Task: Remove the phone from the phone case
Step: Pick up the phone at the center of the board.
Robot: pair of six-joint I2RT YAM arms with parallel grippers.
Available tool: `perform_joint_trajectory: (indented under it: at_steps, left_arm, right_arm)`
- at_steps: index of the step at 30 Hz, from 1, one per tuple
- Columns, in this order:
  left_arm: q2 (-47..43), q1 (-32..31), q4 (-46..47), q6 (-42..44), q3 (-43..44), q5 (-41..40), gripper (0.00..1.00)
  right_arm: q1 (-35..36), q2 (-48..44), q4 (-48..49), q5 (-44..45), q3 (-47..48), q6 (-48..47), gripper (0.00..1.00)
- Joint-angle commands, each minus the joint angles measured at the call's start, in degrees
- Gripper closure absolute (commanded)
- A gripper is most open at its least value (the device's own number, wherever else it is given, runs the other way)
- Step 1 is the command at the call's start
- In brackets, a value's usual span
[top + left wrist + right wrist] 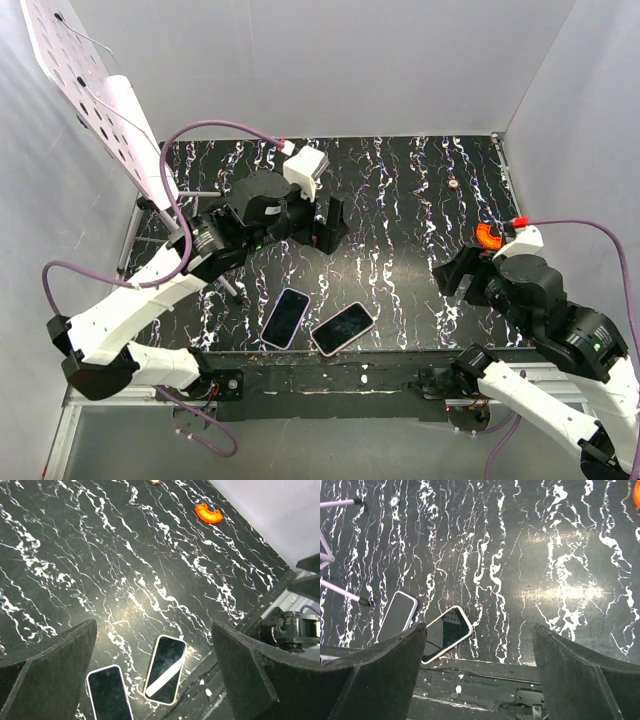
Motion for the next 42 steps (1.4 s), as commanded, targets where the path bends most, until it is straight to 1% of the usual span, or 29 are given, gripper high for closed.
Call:
perform_joint_trajectory:
  at_steps: [1,6,7,10,13,15,17,18,21,24,27,32,35,38,42]
  left_arm:
    - [-4.43,0.38,5.45,-4.63,-5.56,3.51,0.00]
    - [-5.14,0.29,9.14,-4.72,-12.51,4.30,0.01]
    - [-4.70,0.37,9.06,-5.51,-12.96,3.42,0.00]
    - [-2.95,0.73,8.45,-5.25,-13.84,4.73,0.00]
    - [0.82,1.34,3.46,-4.73,-11.04,1.31,0.00]
    - [4.94,2.22,-0.85,-4.11,-8.75,1.57,0.00]
    - [7.16,3.36,-4.29,-4.11,-8.04,4.10,0.00]
    - [7.34,3.62,-4.47,-4.46,-9.17,6.21,0.00]
    - [6.81,4.07,1.57,-6.21,-15.40,14.02,0.01]
    - [9.00,4.15,3.08,-7.01,-17.00,19.22,0.01]
    - [11.55,4.24,4.22,-5.78,-18.58,22.48,0.00]
    - [13.93,4.33,6.52,-3.76,-21.13,28.02,0.00]
    - [14.55,3.46,7.30,-3.50,-23.41,26.98,0.00]
    - [15.33,-0.05,6.95,-2.26,-24.56,19.96,0.00]
    - [17.88,-3.22,7.30,-2.35,-25.27,18.28,0.00]
  right_arm:
    - [-0.29,-1.55,-2.35,5.84,3.22,1.68,0.08]
    - [-0.21,-1.91,-2.78,9.71,3.84,1.77,0.08]
    - [-0.21,-2.08,-2.61,9.98,3.75,1.86,0.08]
    - [-0.21,-3.31,-0.77,9.98,2.35,1.86,0.08]
    - [-0.21,-3.67,1.43,11.46,0.94,2.99,0.08]
    - [-0.21,-2.53,1.61,12.17,1.46,4.49,0.08]
    - [-0.21,-0.16,-0.14,13.31,2.77,6.42,0.07]
    - [-0.21,1.41,-1.37,14.02,3.39,7.82,0.07]
    - [-0.29,6.42,-7.68,15.34,6.90,12.74,0.07]
    - [-0.21,10.12,-10.17,11.49,9.11,13.47,0.07]
    - [-0.21,9.52,-10.26,7.88,7.62,12.76,0.07]
    - [-0.21,2.59,-7.54,3.92,3.14,12.76,0.07]
    - [-0.21,0.03,-7.27,3.30,2.87,13.28,0.07]
    - [-0.21,0.20,-7.00,2.95,3.31,12.76,0.06]
    - [-0.21,1.34,-7.09,2.60,3.57,11.09,0.06]
